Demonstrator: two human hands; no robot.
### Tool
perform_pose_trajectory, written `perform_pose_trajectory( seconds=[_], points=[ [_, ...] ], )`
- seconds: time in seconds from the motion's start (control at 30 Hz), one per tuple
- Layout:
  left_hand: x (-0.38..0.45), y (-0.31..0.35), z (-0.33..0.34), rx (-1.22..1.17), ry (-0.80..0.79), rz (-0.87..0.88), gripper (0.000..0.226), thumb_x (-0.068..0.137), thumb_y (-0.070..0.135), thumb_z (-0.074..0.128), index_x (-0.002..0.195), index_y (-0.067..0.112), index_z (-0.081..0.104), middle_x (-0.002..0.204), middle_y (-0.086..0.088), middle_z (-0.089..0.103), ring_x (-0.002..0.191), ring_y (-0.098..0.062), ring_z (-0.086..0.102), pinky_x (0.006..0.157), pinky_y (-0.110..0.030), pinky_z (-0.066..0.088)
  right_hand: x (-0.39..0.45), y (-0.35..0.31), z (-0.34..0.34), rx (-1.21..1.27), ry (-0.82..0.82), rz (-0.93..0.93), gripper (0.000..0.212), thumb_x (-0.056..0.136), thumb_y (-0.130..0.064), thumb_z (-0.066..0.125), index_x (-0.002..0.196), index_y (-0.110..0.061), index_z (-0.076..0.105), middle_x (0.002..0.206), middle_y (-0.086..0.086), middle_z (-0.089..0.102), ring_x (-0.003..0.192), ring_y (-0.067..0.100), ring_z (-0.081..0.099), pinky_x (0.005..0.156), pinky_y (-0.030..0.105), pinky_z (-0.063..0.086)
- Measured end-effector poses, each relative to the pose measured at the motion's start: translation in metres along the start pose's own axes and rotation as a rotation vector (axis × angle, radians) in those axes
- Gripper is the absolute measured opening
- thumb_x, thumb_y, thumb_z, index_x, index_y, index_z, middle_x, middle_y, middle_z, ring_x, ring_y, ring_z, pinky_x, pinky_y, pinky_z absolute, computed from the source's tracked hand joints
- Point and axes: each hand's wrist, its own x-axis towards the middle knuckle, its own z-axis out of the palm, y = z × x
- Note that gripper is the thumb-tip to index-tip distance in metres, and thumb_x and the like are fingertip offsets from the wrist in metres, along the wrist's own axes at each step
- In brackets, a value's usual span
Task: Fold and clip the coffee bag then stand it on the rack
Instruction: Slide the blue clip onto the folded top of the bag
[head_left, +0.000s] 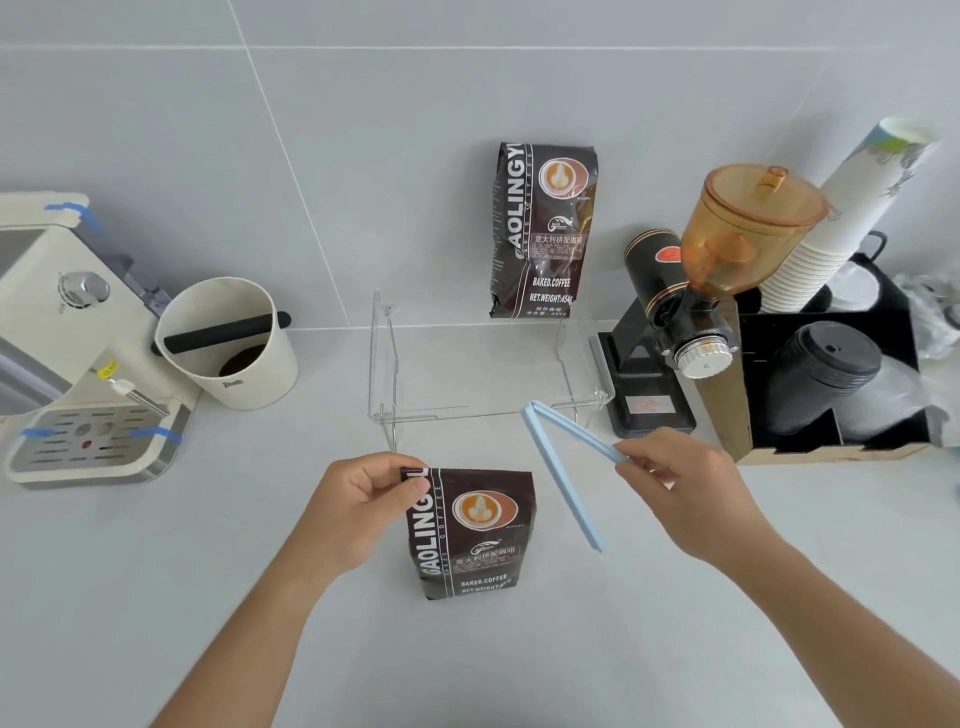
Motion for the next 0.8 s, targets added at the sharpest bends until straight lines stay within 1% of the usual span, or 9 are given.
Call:
perform_pose_trajectory(
  seconds=[0.1,0.2,0.27,0.37,0.5,0.53,0.63,0.73,0.8],
  points=[
    [0.005,0.003,0.001,-0.049,-0.014,0.006,0.024,0.083,-0.002,0.066,0.085,0.018,0.078,0.083,-0.005,0.08,0.076,-0.012,0.073,0.071,-0.017,0.055,0.011,-0.025,-0.005,0.031,-0.002,-0.097,0.018,0.082,-0.005,0.072,0.095,-0.016,0.076,0.077,0.001,0.067,0.073,0.015,0.061,0.067,0.022,0.053],
    [0.004,0.002,0.0,-0.073,-0.01,-0.002,0.027,0.084,-0.005,0.065,0.084,0.019,0.078,0.081,-0.003,0.08,0.074,-0.011,0.073,0.069,-0.017,0.054,0.021,-0.047,-0.005,0.017,-0.037,-0.206,0.018,0.082,-0.004,0.072,0.097,-0.014,0.076,0.076,0.003,0.068,0.069,0.019,0.063,0.065,0.039,0.057],
    [0.003,0.0,-0.002,-0.081,-0.003,-0.011,0.029,0.085,-0.008,0.065,0.084,0.018,0.077,0.08,-0.003,0.08,0.073,-0.012,0.073,0.068,-0.017,0.055,0.028,-0.059,-0.003,0.011,-0.08,-0.266,0.019,0.083,-0.003,0.071,0.099,-0.012,0.076,0.077,0.005,0.069,0.07,0.022,0.063,0.064,0.042,0.057],
    [0.0,-0.002,-0.002,-0.12,0.021,-0.025,0.032,0.084,-0.011,0.064,0.081,0.019,0.076,0.074,-0.004,0.079,0.068,-0.011,0.072,0.065,-0.016,0.054,0.035,-0.074,0.002,0.004,-0.153,-0.322,0.019,0.083,-0.004,0.07,0.1,-0.013,0.076,0.078,0.006,0.069,0.07,0.021,0.062,0.064,0.036,0.054],
    [-0.004,-0.004,-0.003,-0.118,0.058,-0.013,0.029,0.084,-0.009,0.066,0.084,0.018,0.078,0.078,-0.004,0.079,0.073,-0.012,0.071,0.07,-0.017,0.054,0.044,-0.09,0.011,-0.038,-0.243,-0.37,0.018,0.084,-0.006,0.071,0.099,-0.013,0.076,0.077,-0.003,0.063,0.066,0.008,0.053,0.064,0.016,0.042],
    [-0.004,-0.004,-0.002,-0.119,0.067,-0.012,0.031,0.083,-0.01,0.066,0.083,0.019,0.078,0.077,-0.002,0.079,0.073,-0.011,0.07,0.071,-0.017,0.054,0.046,-0.093,0.013,-0.051,-0.263,-0.373,0.017,0.085,-0.007,0.07,0.1,-0.012,0.076,0.078,-0.003,0.062,0.066,0.008,0.053,0.065,0.017,0.042],
    [-0.005,-0.007,-0.001,-0.133,0.106,-0.017,0.037,0.082,-0.015,0.064,0.081,0.019,0.079,0.072,0.0,0.077,0.071,-0.01,0.069,0.071,-0.018,0.055,0.051,-0.098,0.017,-0.089,-0.293,-0.361,0.017,0.087,-0.01,0.068,0.102,-0.014,0.076,0.084,0.003,0.067,0.073,0.018,0.06,0.067,0.027,0.047],
    [-0.007,-0.009,0.001,-0.15,0.158,-0.008,0.038,0.08,-0.018,0.064,0.081,0.018,0.078,0.072,-0.001,0.077,0.072,-0.011,0.07,0.071,-0.019,0.056,0.054,-0.1,0.021,-0.109,-0.307,-0.346,0.018,0.088,-0.011,0.067,0.104,-0.015,0.076,0.088,0.005,0.069,0.079,0.02,0.062,0.069,0.021,0.042],
    [-0.008,-0.01,0.0,-0.162,0.187,0.011,0.038,0.077,-0.02,0.066,0.09,0.015,0.075,0.077,-0.005,0.078,0.075,-0.015,0.071,0.073,-0.022,0.058,0.057,-0.101,0.023,-0.115,-0.321,-0.339,0.019,0.088,-0.012,0.067,0.104,-0.015,0.076,0.089,0.004,0.069,0.08,0.019,0.063,0.071,0.021,0.042]
  ],
)
